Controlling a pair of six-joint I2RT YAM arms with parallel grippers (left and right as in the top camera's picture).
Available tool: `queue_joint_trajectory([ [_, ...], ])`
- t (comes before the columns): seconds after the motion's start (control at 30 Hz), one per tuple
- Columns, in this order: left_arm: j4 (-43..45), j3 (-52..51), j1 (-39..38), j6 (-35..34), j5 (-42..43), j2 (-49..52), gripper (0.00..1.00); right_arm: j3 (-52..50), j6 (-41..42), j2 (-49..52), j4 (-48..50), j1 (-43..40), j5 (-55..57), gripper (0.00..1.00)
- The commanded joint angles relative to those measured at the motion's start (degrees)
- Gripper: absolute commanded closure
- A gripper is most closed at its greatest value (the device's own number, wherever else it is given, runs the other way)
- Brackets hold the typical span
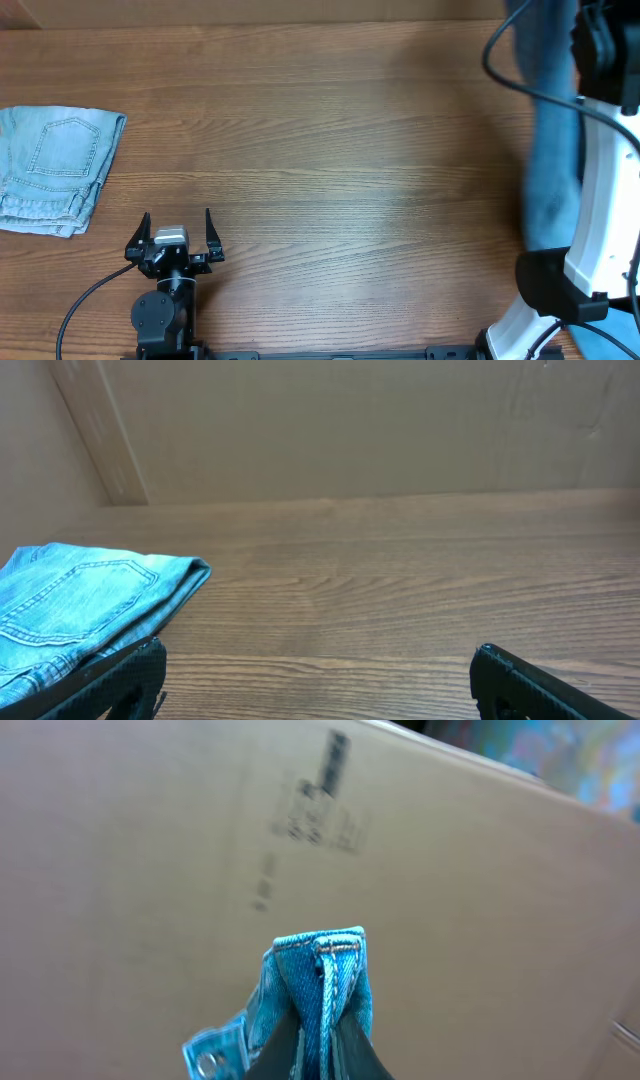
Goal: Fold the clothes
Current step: 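Lift the jeans with the right gripper and drag them leftward across table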
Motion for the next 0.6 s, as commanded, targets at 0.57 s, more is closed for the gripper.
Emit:
queue_joint_trajectory([
  [0.57, 0.13, -0.17, 0.26, 1.09, 0.28, -0.44, 0.00, 0.20, 10.91, 15.39, -6.08, 19.91, -13.84, 0.96],
])
